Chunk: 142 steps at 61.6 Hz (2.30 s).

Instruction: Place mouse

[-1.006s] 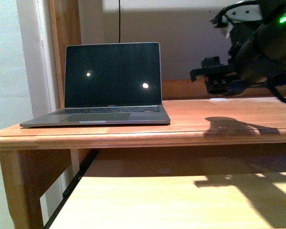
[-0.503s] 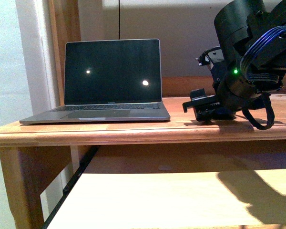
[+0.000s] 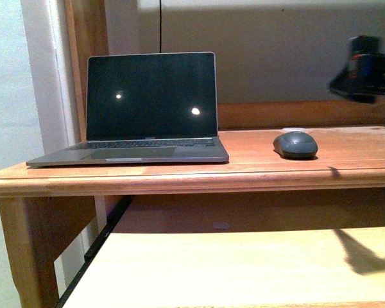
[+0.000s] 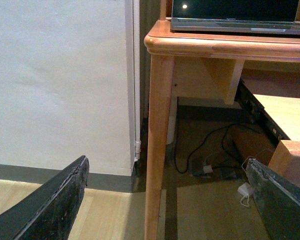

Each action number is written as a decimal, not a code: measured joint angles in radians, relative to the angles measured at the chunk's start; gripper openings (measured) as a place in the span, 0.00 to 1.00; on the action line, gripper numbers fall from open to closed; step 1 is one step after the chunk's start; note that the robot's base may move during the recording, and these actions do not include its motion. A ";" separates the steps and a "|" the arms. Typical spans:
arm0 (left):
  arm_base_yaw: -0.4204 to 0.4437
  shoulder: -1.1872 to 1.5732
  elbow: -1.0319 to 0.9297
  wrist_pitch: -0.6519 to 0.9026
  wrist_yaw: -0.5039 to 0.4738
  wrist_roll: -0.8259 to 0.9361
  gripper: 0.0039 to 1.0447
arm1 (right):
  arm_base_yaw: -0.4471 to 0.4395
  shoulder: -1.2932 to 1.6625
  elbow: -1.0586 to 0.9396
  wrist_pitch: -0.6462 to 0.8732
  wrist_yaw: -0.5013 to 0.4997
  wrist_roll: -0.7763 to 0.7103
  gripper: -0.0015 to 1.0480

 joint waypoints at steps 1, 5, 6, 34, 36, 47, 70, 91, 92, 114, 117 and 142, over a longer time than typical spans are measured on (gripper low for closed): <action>0.000 0.000 0.000 0.000 0.000 0.000 0.93 | -0.012 -0.016 -0.021 0.002 -0.023 -0.002 0.93; 0.000 0.000 0.000 0.000 0.000 0.000 0.93 | -0.105 -0.126 -0.170 0.010 -0.188 -0.024 0.93; 0.000 0.000 0.000 0.000 0.000 0.000 0.93 | -0.133 -0.153 -0.208 0.010 -0.237 -0.027 0.93; 0.000 0.000 0.000 0.000 0.000 0.000 0.93 | -0.630 -0.324 -0.507 -0.454 -0.930 -0.574 0.93; 0.000 0.000 0.000 0.000 0.000 0.000 0.93 | -0.616 -0.321 -0.520 -0.437 -0.911 -0.595 0.93; 0.000 0.000 0.000 0.000 0.000 0.000 0.93 | -0.487 -0.299 -0.574 -0.249 -0.801 -0.562 0.93; 0.000 0.000 0.000 0.000 0.000 0.000 0.93 | -0.149 -0.037 -0.538 0.183 -0.435 -0.320 0.93; 0.000 0.000 0.000 0.000 0.000 0.000 0.93 | 0.132 0.297 -0.264 0.306 -0.071 -0.196 0.93; 0.000 0.000 0.000 0.000 0.000 0.000 0.93 | 0.137 0.304 -0.256 0.306 -0.062 -0.194 0.93; 0.000 0.000 0.000 0.000 0.000 0.000 0.93 | 0.229 0.450 -0.144 0.346 0.130 -0.096 0.93; 0.000 0.000 0.000 0.000 0.000 0.000 0.93 | 0.230 0.450 -0.144 0.352 0.131 -0.084 0.93; 0.000 0.000 0.000 0.000 0.000 0.000 0.93 | -0.048 0.042 -0.383 0.293 -0.033 0.100 0.93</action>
